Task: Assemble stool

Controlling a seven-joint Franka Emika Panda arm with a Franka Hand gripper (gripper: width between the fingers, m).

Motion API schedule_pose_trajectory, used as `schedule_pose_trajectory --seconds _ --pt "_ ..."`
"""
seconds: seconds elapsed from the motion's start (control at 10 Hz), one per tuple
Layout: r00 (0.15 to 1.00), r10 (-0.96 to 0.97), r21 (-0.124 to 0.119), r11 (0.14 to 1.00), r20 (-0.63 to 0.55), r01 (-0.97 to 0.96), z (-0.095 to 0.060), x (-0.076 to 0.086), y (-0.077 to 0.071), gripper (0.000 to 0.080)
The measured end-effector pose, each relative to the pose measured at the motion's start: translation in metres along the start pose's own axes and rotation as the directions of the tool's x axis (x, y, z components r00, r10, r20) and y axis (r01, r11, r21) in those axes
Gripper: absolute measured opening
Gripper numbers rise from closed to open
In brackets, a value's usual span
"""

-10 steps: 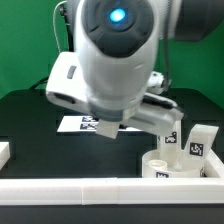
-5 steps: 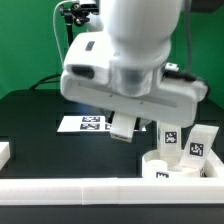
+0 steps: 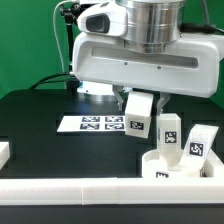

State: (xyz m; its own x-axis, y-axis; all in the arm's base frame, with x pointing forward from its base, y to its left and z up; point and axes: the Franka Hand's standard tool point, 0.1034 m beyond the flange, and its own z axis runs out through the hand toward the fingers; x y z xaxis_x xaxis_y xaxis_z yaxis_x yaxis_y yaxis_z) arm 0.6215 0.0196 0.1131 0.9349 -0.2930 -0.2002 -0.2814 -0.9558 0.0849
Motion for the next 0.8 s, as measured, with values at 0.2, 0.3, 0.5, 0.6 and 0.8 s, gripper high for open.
schedule_pose_trajectory --seconds 0.2,0.3,0.5,0.6,0.8 --pt "0.985 -0.008 0.044 0.999 -0.170 0.016 -0.004 0.012 -0.012 0.0337" --pt "0.969 -0.012 0.063 0.998 -0.245 0.028 -0.003 0.011 -0.017 0.0337" --pt "0.927 -0.014 0.096 0.994 -0.374 0.054 -0.009 0.011 -0.031 0.0337" --pt "0.893 -0.011 0.112 0.991 -0.450 0.069 -0.010 0.014 -0.037 0.0337" --pt "0.853 -0.007 0.127 0.988 -0.522 0.086 -0.005 0.011 -0.042 0.0337"
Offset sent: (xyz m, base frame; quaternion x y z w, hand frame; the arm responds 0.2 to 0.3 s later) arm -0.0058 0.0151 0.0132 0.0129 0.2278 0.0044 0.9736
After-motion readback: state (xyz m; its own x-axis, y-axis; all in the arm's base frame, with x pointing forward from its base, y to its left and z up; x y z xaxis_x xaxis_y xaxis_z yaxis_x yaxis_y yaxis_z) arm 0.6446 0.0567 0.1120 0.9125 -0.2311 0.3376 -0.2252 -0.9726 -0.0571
